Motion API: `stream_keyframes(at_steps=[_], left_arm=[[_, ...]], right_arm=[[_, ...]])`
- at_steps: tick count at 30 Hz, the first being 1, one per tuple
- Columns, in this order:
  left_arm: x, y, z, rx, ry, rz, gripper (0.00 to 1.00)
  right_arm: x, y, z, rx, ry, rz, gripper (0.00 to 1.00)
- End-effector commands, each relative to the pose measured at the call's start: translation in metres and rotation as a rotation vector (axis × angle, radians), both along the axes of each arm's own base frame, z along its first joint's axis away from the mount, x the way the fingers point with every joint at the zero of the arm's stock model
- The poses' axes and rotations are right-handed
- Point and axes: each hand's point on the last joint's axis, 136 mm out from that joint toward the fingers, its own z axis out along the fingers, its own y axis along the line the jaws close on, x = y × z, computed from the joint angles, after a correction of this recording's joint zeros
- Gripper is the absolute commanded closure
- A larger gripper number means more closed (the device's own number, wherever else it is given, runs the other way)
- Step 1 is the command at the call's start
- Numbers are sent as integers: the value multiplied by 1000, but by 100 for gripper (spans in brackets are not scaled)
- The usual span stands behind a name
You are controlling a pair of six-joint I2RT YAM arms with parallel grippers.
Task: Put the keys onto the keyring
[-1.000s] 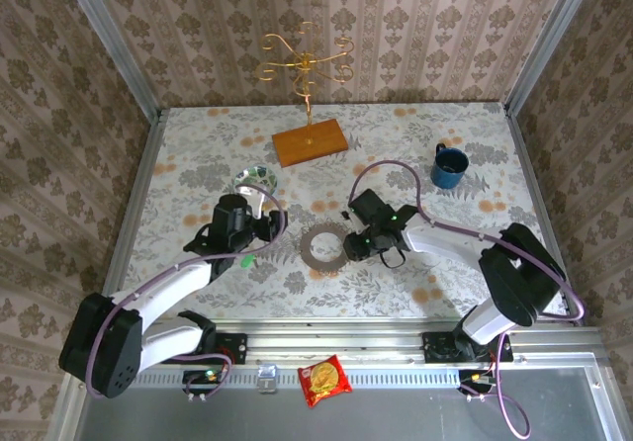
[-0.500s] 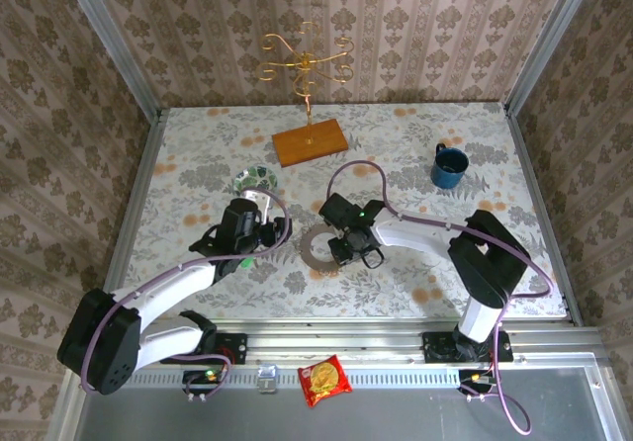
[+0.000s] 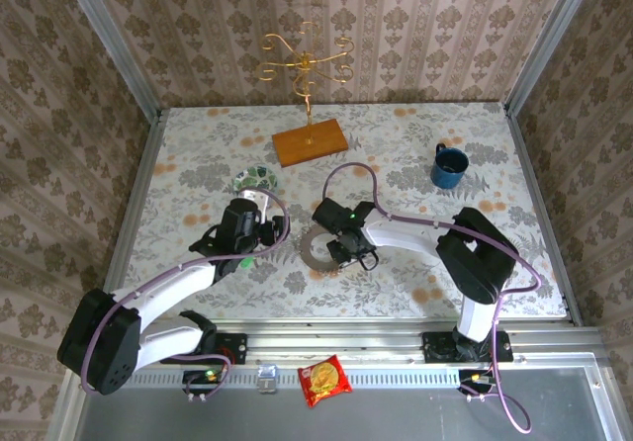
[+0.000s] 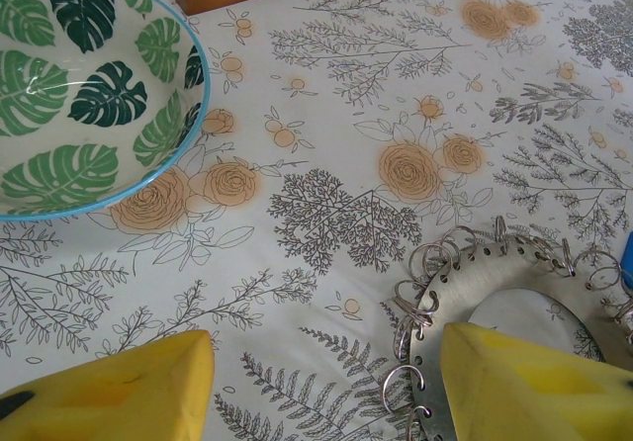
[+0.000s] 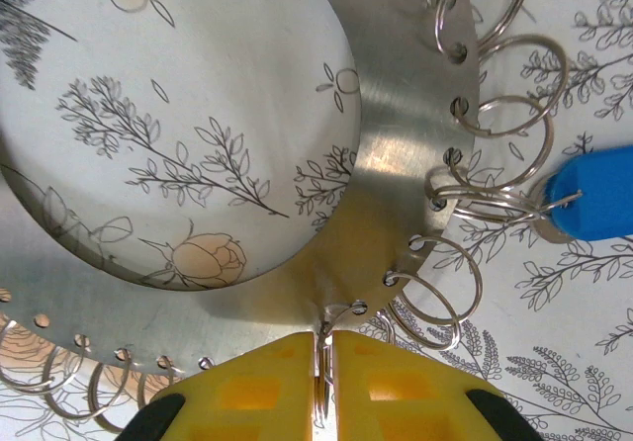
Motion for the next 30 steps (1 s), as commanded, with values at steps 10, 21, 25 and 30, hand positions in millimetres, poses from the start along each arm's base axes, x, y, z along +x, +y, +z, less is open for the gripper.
stream_keyframes(at_steps=[10,21,25,30], left_arm=[[3,-1,7,-16,-20,15,37],[4,2,10,-9,-32,24,38],[4,5,13,-1,-46,30,38],[5,7,22,8,-87,27,38]], right_arm=[[-3,-6,-1,-97,-3,9,88],[-4,-8,-1,-117,2,21,100],[-1,-7,7,-106,-28,31,100],[5,3,30,-7,-108,81,100]])
